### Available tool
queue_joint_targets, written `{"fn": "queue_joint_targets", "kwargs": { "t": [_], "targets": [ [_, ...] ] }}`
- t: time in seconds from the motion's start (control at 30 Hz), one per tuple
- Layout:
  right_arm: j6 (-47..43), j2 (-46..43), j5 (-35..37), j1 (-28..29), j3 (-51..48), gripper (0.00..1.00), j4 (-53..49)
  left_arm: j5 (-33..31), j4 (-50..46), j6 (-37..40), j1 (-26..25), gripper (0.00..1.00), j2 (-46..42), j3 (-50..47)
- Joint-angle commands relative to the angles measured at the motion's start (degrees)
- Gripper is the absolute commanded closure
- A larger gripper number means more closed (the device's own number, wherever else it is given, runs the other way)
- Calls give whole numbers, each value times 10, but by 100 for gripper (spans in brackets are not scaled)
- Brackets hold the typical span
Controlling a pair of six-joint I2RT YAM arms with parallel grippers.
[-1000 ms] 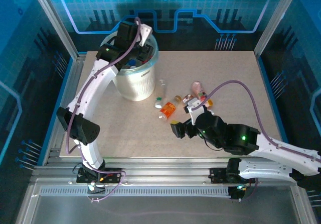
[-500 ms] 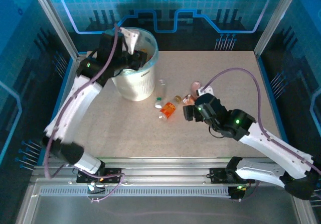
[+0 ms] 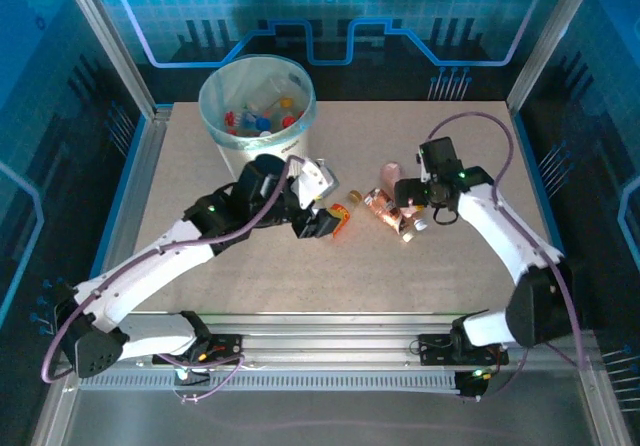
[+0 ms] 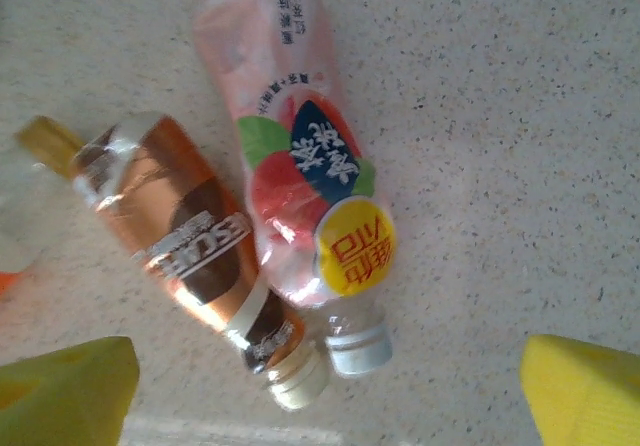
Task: Put the plastic bottles in the bin
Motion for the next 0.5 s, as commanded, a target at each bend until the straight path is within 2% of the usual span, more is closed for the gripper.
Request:
{"fn": "queue_joint_targets", "kwargs": {
  "t": [0.0,0.13,0.3,0.47],
  "targets": [
    [-60,75,-36,-9,45,0,26,28,52,-11,-5,35,0,1],
    [-74,166,-61,-12,92,1,21,22,52,-34,-6,35,14,5],
    [-76,261,-55,-16,171,6,-12,7,50,-34,-6,34,17,0],
    [-70,306,-60,-29,212,13,-29,-25,27,-21,-6,34,28,10]
  ]
}}
